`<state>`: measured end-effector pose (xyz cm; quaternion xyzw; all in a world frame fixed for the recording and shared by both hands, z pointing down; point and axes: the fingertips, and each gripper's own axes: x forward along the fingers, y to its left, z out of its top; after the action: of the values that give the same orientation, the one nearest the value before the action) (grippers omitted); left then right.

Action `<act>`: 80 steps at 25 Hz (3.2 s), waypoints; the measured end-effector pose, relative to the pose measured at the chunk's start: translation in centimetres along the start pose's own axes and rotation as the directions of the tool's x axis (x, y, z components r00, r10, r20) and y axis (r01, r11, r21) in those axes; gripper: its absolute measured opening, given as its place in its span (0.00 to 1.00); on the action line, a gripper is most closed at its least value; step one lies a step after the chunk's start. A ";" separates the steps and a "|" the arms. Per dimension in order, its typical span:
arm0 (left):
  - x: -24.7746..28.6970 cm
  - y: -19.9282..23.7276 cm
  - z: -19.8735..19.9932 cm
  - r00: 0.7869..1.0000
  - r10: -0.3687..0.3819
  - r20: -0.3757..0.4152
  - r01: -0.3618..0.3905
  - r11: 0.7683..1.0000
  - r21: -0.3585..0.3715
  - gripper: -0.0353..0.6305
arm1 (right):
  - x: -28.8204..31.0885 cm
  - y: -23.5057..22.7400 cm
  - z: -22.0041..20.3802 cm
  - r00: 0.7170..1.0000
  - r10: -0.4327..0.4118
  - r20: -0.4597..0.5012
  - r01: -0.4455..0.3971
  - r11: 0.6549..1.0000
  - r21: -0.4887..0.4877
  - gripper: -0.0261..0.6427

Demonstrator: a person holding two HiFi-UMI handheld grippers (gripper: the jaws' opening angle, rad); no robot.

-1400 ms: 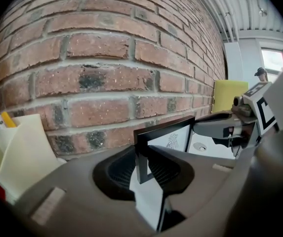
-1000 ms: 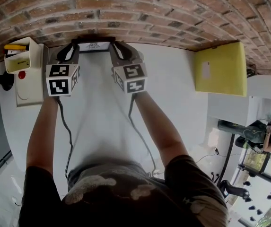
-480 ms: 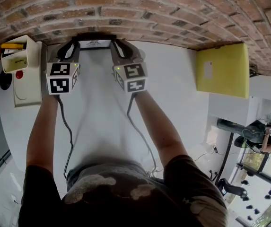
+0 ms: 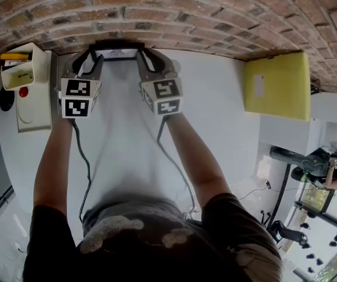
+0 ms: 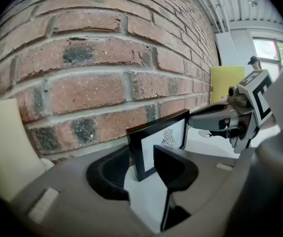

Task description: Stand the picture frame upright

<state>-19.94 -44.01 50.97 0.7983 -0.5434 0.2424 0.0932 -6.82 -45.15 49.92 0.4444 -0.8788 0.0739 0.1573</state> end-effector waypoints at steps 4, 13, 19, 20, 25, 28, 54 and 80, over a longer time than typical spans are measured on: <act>-0.1 -0.2 -0.4 1.000 -0.011 -0.023 0.011 1.000 -0.001 0.30 | 0.0 0.2 -0.6 1.000 -0.001 -0.024 0.001 1.000 -0.002 0.15; -0.1 -0.4 -1.3 0.998 -0.019 -0.053 0.018 1.000 -0.019 0.35 | -0.1 0.1 -1.4 0.998 -0.004 -0.060 0.005 1.000 0.007 0.19; -0.3 -0.6 -1.0 0.999 -0.023 -0.048 0.022 1.000 -0.018 0.36 | -0.4 0.3 -1.8 0.997 0.006 -0.081 -0.005 1.000 0.009 0.24; -0.3 -0.6 -1.1 0.999 -0.022 -0.048 0.021 1.000 -0.021 0.36 | -0.4 0.3 -1.8 0.997 0.007 -0.082 -0.007 1.000 0.009 0.25; -0.5 -0.7 -1.3 0.998 -0.026 -0.058 0.023 0.999 -0.039 0.39 | -0.7 0.6 -1.7 0.996 0.013 -0.088 -0.013 1.000 0.006 0.28; -0.9 -0.8 -1.5 0.998 -0.029 -0.062 0.025 0.998 -0.056 0.42 | -1.1 0.6 -1.5 0.996 0.010 -0.086 -0.010 1.000 0.003 0.29; -21.1 -5.9 5.4 0.982 0.086 0.171 -0.070 0.992 -0.102 0.52 | -17.5 5.4 7.9 0.990 0.043 0.132 -0.049 0.998 0.038 0.32; -33.7 -12.7 -1.2 0.959 0.223 0.174 -0.184 0.958 -0.218 0.07 | -27.4 12.3 5.3 0.983 0.150 0.107 -0.151 0.989 -0.005 0.05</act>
<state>-18.54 -10.82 36.99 0.7445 -0.6511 0.1146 0.0930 -2.62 -18.46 35.69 0.3802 -0.9169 0.0631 0.1034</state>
